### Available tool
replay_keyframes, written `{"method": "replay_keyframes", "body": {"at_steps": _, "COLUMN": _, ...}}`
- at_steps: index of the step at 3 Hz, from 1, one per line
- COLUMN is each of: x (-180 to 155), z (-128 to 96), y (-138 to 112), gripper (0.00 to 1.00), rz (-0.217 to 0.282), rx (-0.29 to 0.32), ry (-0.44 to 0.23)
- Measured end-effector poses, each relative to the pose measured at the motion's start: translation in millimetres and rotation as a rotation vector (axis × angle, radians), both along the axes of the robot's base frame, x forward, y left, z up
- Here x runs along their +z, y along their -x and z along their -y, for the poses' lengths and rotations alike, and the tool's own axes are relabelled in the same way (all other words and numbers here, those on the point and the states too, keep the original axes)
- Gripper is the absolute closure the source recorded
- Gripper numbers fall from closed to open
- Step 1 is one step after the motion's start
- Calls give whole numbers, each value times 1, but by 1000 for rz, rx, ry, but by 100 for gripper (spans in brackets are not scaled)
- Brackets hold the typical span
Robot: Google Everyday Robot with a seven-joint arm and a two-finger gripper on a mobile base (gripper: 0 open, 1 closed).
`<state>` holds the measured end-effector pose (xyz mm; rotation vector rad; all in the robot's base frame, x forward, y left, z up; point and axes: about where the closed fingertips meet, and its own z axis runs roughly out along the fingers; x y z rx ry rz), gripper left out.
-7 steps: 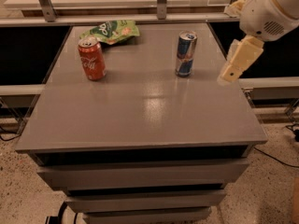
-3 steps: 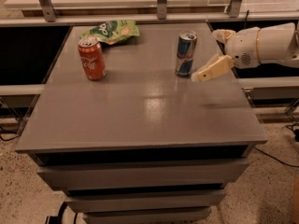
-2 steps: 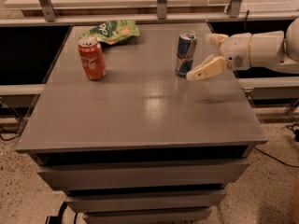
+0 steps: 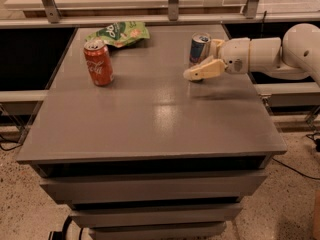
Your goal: Knock redbull can over
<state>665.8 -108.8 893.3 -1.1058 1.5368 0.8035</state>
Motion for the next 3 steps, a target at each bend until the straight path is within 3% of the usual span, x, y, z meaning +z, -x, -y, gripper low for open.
{"method": "replay_keyframes", "body": {"at_steps": 2, "x": 16, "z": -8, "y": 6, "gripper": 65, "rz": 20, "rx": 67, "ry": -24}}
{"method": "replay_keyframes", "body": {"at_steps": 3, "x": 28, "z": -4, "y": 22, "gripper": 88, "rz": 33, "rx": 79, "ry": 52}}
